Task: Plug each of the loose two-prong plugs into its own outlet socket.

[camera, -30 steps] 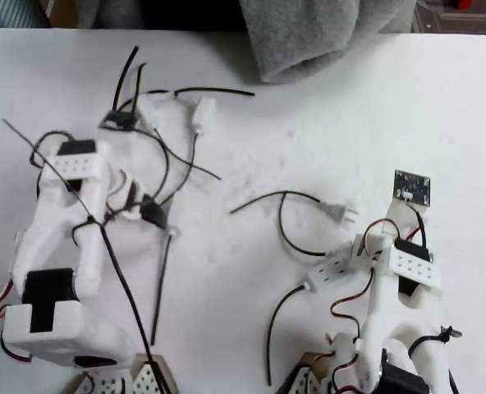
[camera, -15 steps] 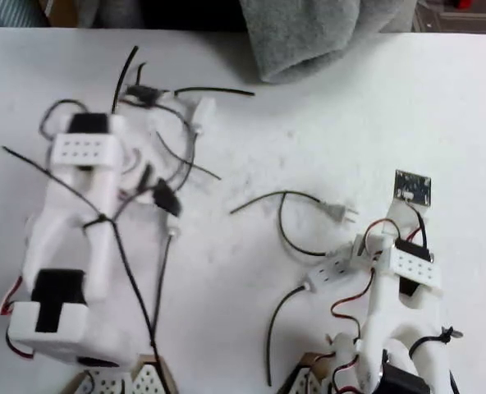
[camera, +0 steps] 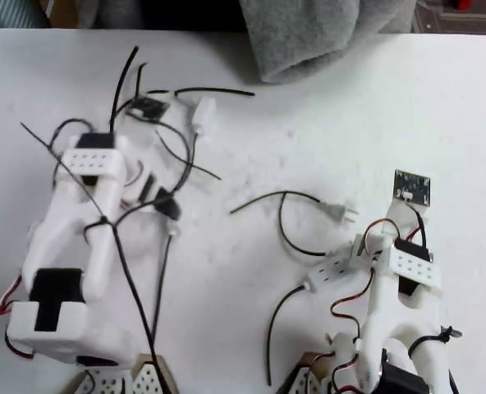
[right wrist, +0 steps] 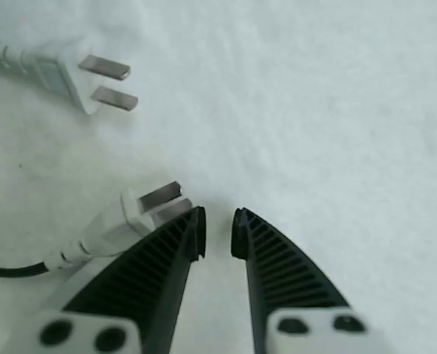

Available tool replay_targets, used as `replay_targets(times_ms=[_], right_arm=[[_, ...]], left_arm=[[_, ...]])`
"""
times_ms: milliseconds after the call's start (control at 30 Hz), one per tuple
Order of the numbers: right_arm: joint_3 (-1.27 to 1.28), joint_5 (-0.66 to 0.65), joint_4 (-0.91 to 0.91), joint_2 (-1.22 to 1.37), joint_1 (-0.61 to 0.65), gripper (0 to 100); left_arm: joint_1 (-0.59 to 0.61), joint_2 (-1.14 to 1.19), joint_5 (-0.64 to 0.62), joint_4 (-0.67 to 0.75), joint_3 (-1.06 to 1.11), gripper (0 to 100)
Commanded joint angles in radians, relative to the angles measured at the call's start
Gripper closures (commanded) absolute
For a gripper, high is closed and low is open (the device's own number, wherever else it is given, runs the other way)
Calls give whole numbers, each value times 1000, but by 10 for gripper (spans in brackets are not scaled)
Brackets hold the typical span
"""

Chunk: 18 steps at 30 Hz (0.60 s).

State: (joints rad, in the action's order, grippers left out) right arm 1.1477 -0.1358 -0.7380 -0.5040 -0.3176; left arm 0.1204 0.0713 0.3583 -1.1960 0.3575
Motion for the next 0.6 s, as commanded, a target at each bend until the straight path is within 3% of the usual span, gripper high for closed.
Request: replay_targets(times_ms=[0, 267, 433, 567], right_arm=[[-3, 3, 15, -21, 1, 921], [-3, 6, 15, -21, 1, 921], [-3, 8, 15, -21, 1, 921], [-3, 8, 15, -21, 1, 921]], left_arm=[[45, -4, 78, 55, 26, 638], [104, -15, 121, 63, -9, 635], [27, -15, 118, -74, -127, 636], [-41, -15, 117, -101, -141, 636]])
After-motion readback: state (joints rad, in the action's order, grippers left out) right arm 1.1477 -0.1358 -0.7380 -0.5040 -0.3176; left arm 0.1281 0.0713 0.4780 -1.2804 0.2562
